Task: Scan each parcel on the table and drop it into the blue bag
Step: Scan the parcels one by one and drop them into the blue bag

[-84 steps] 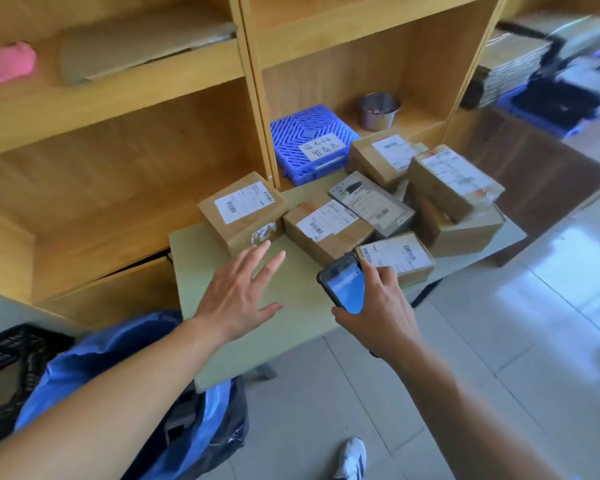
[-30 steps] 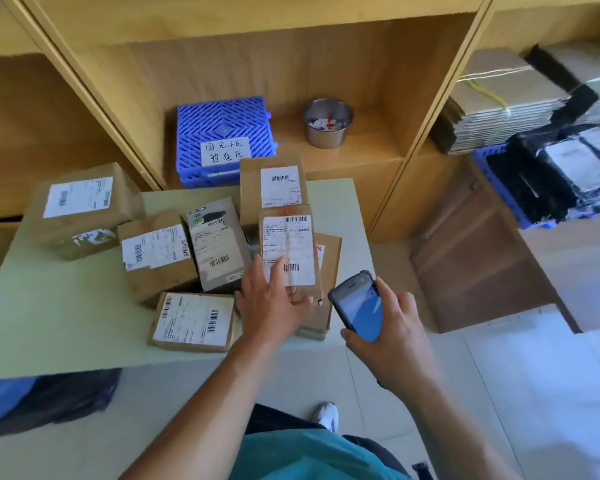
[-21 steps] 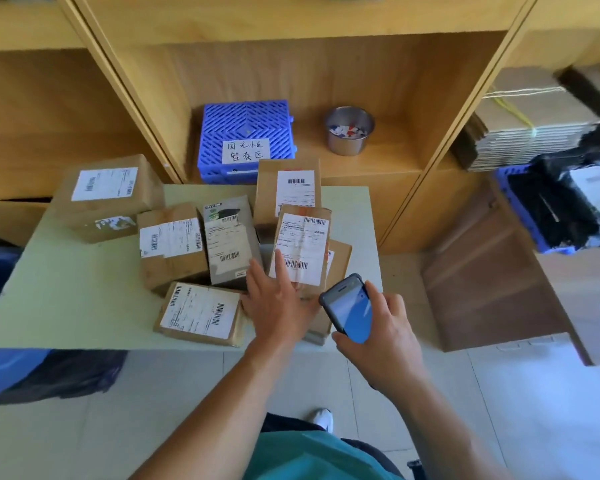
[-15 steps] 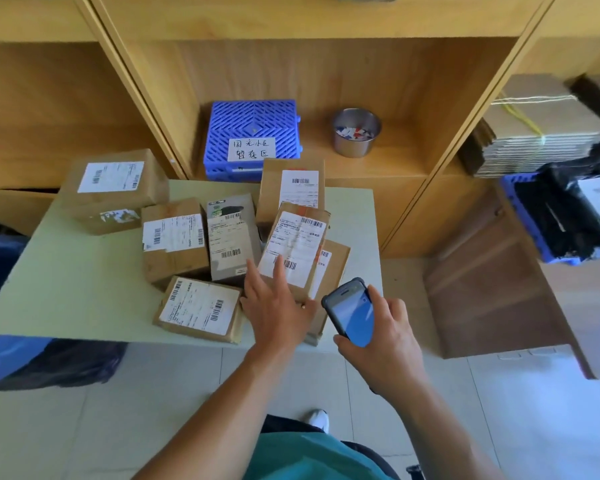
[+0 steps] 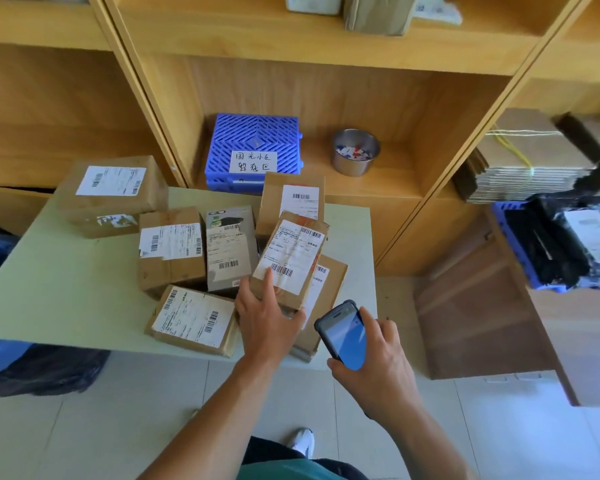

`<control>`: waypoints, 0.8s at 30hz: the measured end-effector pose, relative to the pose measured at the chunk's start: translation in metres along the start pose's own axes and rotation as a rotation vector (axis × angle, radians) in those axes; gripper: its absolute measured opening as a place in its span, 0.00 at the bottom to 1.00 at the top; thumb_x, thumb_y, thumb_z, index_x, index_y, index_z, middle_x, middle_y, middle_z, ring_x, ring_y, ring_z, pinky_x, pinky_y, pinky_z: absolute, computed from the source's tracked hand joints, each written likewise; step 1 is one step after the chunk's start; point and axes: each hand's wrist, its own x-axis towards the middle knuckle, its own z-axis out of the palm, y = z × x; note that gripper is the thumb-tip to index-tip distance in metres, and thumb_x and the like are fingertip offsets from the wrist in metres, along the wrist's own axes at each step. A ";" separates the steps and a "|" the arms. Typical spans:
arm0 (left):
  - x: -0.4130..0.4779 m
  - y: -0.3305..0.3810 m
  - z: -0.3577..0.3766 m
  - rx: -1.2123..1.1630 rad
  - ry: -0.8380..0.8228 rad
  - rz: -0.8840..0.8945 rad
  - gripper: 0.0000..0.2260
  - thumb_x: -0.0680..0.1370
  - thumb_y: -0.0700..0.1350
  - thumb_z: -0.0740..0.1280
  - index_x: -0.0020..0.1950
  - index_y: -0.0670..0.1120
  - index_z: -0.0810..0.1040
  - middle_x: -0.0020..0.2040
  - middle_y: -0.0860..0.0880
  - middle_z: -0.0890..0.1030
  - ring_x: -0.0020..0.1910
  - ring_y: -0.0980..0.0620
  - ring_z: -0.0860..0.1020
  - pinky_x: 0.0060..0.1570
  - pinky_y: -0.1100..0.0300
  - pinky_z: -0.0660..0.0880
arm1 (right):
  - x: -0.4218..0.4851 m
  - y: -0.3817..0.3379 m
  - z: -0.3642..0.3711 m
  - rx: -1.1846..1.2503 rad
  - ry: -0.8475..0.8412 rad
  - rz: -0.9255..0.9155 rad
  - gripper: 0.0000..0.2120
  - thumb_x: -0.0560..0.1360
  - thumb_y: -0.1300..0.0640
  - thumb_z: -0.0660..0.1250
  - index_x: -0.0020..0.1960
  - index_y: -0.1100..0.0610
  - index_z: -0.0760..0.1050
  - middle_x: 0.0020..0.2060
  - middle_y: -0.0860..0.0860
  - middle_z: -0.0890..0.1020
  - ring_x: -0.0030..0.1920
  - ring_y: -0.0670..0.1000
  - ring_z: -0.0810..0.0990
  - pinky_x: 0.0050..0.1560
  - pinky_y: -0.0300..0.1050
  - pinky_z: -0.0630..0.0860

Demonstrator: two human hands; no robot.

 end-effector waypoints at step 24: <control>0.010 -0.160 -0.133 -0.051 0.379 0.056 0.54 0.65 0.48 0.84 0.82 0.43 0.55 0.75 0.38 0.62 0.75 0.37 0.62 0.67 0.38 0.74 | -0.003 -0.173 0.078 -0.143 -0.202 -0.217 0.43 0.67 0.39 0.70 0.76 0.44 0.53 0.59 0.45 0.66 0.56 0.51 0.73 0.50 0.44 0.74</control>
